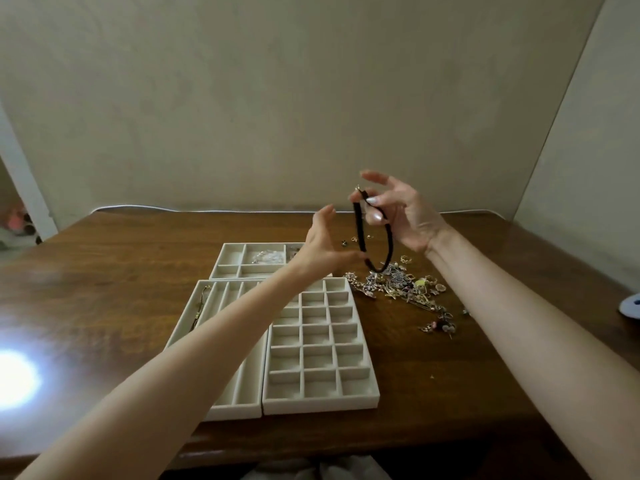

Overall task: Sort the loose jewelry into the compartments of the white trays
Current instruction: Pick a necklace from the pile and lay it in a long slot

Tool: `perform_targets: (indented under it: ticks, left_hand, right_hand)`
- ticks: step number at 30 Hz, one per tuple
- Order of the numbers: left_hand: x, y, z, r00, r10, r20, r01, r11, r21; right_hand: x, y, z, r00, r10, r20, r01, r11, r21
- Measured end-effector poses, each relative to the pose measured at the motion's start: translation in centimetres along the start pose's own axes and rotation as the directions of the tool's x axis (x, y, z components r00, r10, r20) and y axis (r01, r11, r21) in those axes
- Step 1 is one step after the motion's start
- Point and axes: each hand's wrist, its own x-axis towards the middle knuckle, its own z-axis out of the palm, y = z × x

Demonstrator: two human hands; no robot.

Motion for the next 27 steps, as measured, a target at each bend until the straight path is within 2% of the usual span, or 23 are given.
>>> perform_targets:
  ticks: [3, 5, 7, 9, 12, 17, 19, 22, 25, 27]
  left_hand:
    - [-0.2, 1.8, -0.7, 0.996, -0.008, 0.088, 0.024, 0.983, -0.184]
    - [-0.9, 2.3, -1.5, 0.991, -0.028, 0.131, 0.061, 0.966, -0.250]
    - [-2.1, 2.2, -2.7, 0.984, -0.098, 0.149, 0.134, 0.957, -0.257]
    - [-3.6, 1.5, -4.6, 0.976, -0.168, 0.137, 0.192, 0.964, -0.184]
    - [-6.3, -0.3, -7.9, 0.967, -0.256, 0.003, 0.255, 0.963, -0.088]
    - [-10.8, -2.4, -12.0, 0.909, -0.325, -0.262, 0.273, 0.938, -0.215]
    - [-12.1, -2.8, -13.0, 0.883, -0.284, -0.375, 0.256, 0.959, -0.124]
    - [-13.7, -3.0, -13.4, 0.853, -0.118, -0.509, 0.233, 0.958, 0.169]
    - [-15.1, -3.0, -13.1, 0.854, 0.040, -0.518, 0.246, 0.848, 0.470]
    - [-15.8, -3.0, -12.9, 0.875, 0.055, -0.480, 0.265, 0.777, 0.571]
  right_hand:
    - [0.1, -1.2, 2.1, 0.983, -0.026, 0.181, 0.011, 0.996, 0.088]
    - [0.6, -1.3, 3.4, 0.980, -0.001, 0.197, -0.016, 0.996, 0.084]
    - [1.4, -0.8, 4.3, 0.994, 0.036, 0.102, -0.022, 0.991, -0.134]
    - [2.1, 0.3, 4.9, 0.999, 0.030, -0.018, -0.035, 0.903, -0.429]
    - [2.7, 2.6, 5.9, 0.996, 0.008, -0.090, -0.057, 0.826, -0.560]
    - [4.4, 5.9, 7.9, 0.998, 0.056, -0.016, -0.054, 0.787, -0.614]
    - [5.3, 7.1, 9.0, 0.992, 0.125, -0.005, -0.103, 0.799, -0.592]
    - [6.5, 8.9, 11.2, 0.967, 0.251, 0.036, -0.198, 0.838, -0.509]
    - [7.3, 10.6, 13.0, 0.945, 0.316, 0.087, -0.246, 0.858, -0.450]
    - [7.7, 11.5, 13.9, 0.943, 0.318, 0.101, -0.238, 0.854, -0.463]
